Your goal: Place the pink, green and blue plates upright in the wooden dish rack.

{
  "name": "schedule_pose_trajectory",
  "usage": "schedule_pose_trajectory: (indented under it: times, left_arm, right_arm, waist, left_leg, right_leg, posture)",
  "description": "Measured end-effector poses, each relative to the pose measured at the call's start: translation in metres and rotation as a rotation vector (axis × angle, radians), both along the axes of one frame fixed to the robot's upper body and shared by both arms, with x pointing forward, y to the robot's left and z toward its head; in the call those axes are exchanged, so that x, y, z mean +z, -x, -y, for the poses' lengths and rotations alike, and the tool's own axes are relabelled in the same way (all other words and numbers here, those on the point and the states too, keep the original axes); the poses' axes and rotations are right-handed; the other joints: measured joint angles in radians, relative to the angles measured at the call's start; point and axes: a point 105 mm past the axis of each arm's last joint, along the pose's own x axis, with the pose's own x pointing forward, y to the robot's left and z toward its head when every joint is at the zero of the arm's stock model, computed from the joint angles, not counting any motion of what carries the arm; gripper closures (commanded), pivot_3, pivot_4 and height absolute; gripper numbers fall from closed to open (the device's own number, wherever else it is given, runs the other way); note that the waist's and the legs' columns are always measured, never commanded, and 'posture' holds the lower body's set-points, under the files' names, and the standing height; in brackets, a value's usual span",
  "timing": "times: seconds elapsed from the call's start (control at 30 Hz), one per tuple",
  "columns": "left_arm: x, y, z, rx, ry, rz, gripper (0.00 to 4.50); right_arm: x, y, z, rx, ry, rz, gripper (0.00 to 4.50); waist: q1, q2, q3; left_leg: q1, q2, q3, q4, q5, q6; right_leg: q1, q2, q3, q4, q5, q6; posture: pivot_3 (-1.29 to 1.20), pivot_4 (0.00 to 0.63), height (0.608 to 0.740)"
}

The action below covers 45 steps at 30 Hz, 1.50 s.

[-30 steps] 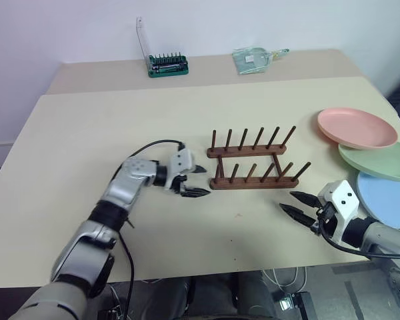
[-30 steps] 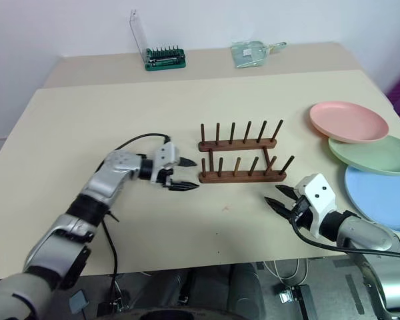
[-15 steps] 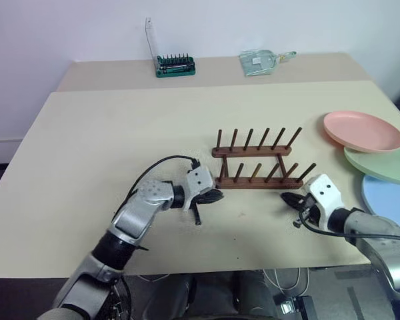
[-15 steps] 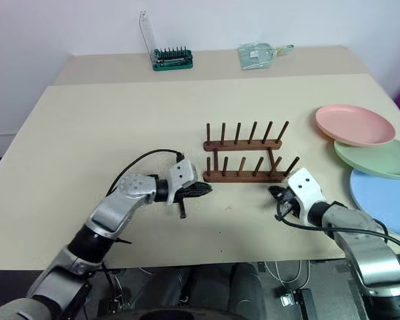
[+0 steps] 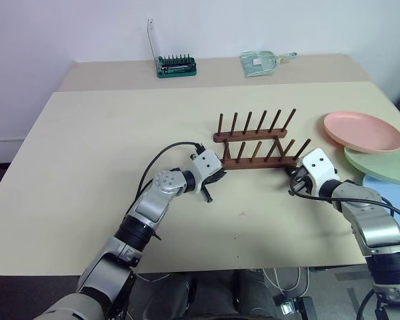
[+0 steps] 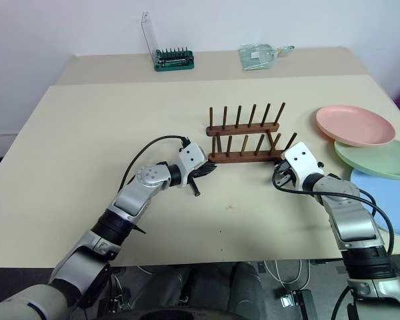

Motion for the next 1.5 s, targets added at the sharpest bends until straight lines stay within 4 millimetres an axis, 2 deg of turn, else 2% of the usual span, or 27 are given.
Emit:
schedule_pose_trajectory:
  times: [0.1, 0.17, 0.23, 0.27, 0.33, 0.4, 0.5, 0.57, 0.73, 0.9, 1.0, 1.13, 1.2, 1.5]
  left_arm:
    - [0.000, -0.002, 0.001, 0.006, 0.007, 0.002, 4.24]
    - [0.001, 0.000, 0.002, -0.005, 0.011, 0.000, 4.28]
    - [0.001, 0.004, -0.002, -0.022, 0.016, -0.004, 4.28]
    - [0.002, 0.007, -0.005, -0.027, 0.020, -0.009, 4.28]
    - [0.003, 0.013, -0.011, -0.045, 0.030, -0.033, 4.28]
    - [0.011, 0.027, -0.014, -0.103, 0.065, -0.059, 4.28]
    - [0.028, 0.046, -0.011, -0.208, 0.094, -0.064, 4.28]
    - [0.036, 0.054, -0.004, -0.257, 0.109, -0.053, 4.28]
    - [0.032, 0.059, -0.005, -0.263, 0.109, -0.095, 4.28]
    - [0.032, 0.063, -0.005, -0.261, 0.124, -0.109, 4.28]
    - [0.032, 0.064, -0.007, -0.245, 0.122, -0.109, 4.28]
    - [0.027, 0.067, -0.013, -0.217, 0.116, -0.122, 4.28]
    - [0.027, 0.066, -0.015, -0.207, 0.110, -0.117, 4.28]
    - [0.024, 0.067, -0.018, -0.200, 0.109, -0.126, 4.28]
  right_arm:
    - [0.000, 0.000, 0.000, 0.004, -0.003, 0.002, 4.50]
    - [0.001, 0.004, 0.000, 0.020, -0.004, -0.005, 4.00]
    - [0.004, 0.015, 0.006, 0.048, 0.011, -0.021, 3.25]
    - [0.008, 0.018, 0.010, 0.048, 0.023, -0.021, 2.67]
    - [0.028, 0.024, 0.023, 0.035, 0.073, 0.012, 1.66]
    - [0.057, 0.022, 0.039, 0.012, 0.178, 0.073, 0.75]
    - [0.099, 0.004, 0.058, -0.063, 0.239, 0.196, 0.75]
    - [0.105, -0.011, 0.070, -0.107, 0.269, 0.207, 0.75]
    - [0.071, -0.033, 0.097, -0.146, 0.360, 0.081, 0.75]
    - [0.064, -0.058, 0.107, -0.174, 0.410, 0.057, 0.75]
    - [0.057, -0.067, 0.107, -0.178, 0.426, 0.055, 1.57]
    - [0.046, -0.071, 0.104, -0.159, 0.443, 0.041, 3.62]
    - [0.045, -0.072, 0.103, -0.155, 0.438, 0.045, 4.47]
    - [0.055, -0.071, 0.101, -0.148, 0.405, 0.109, 4.47]
  waist:
    - [-0.001, 0.000, 0.000]
    - [0.000, 0.000, 0.000]
    - [-0.001, 0.000, 0.000]
    - [-0.001, 0.001, 0.000]
    - [-0.005, 0.002, 0.000]
    - [-0.014, 0.002, 0.001]
    - [-0.027, 0.002, 0.000]
    - [-0.025, 0.002, 0.001]
    - [-0.026, 0.003, 0.001]
    - [-0.045, 0.003, 0.001]
    - [-0.050, 0.003, 0.001]
    - [-0.051, 0.003, 0.001]
    - [-0.050, 0.003, 0.001]
    - [-0.051, 0.004, 0.001]
  left_leg:
    - [0.000, 0.000, 0.000, 0.000, 0.000, 0.000]
    - [-0.001, 0.000, 0.000, 0.000, 0.000, 0.000]
    - [-0.002, 0.000, 0.000, -0.001, -0.001, 0.001]
    - [-0.003, 0.000, 0.000, -0.001, -0.001, 0.001]
    - [-0.005, -0.001, 0.001, -0.001, -0.001, 0.002]
    - [-0.009, -0.001, 0.001, 0.000, -0.001, 0.002]
    - [-0.009, 0.000, 0.002, 0.000, -0.001, 0.001]
    - [-0.007, 0.000, 0.002, 0.000, 0.000, 0.001]
    - [-0.004, 0.000, 0.003, -0.001, -0.001, 0.001]
    - [-0.004, 0.000, 0.003, -0.003, -0.001, 0.001]
    - [-0.004, 0.001, 0.003, -0.003, -0.001, 0.001]
    - [-0.004, 0.000, 0.003, -0.003, -0.001, 0.001]
    - [-0.004, 0.000, 0.003, -0.003, -0.001, 0.001]
    - [-0.004, 0.000, 0.003, -0.003, -0.001, 0.001]
  right_leg:
    - [0.000, 0.000, 0.000, 0.000, 0.000, 0.000]
    - [-0.001, 0.000, 0.000, 0.000, 0.000, 0.000]
    - [-0.002, 0.000, 0.000, 0.000, 0.000, 0.000]
    - [-0.003, 0.000, 0.000, 0.000, 0.000, 0.000]
    - [-0.007, -0.001, 0.001, 0.000, 0.000, 0.000]
    - [-0.010, -0.001, 0.001, 0.001, 0.000, 0.000]
    - [-0.009, -0.001, 0.001, 0.001, 0.001, 0.000]
    - [-0.007, 0.000, 0.001, 0.001, 0.001, -0.001]
    - [-0.005, -0.001, 0.001, 0.001, 0.001, -0.001]
    - [-0.006, 0.000, 0.002, 0.000, 0.001, -0.001]
    - [-0.006, 0.000, 0.002, -0.001, 0.000, -0.001]
    - [-0.006, 0.000, 0.002, 0.000, 0.000, -0.001]
    - [-0.006, 0.000, 0.002, 0.000, 0.001, -0.001]
    - [-0.006, 0.000, 0.002, 0.000, 0.001, -0.001]
  posture:
    - [0.00, 0.150, 0.738]
    - [0.00, 0.150, 0.738]
    - [0.00, 0.150, 0.738]
    - [0.00, 0.150, 0.738]
    - [0.00, 0.150, 0.738]
    - [0.00, 0.150, 0.738]
    - [0.00, 0.150, 0.738]
    - [0.00, 0.150, 0.738]
    - [0.00, 0.150, 0.738]
    - [0.00, 0.150, 0.738]
    - [0.00, 0.150, 0.738]
    - [0.00, 0.150, 0.738]
    - [0.00, 0.150, 0.738]
    - [0.00, 0.150, 0.738]
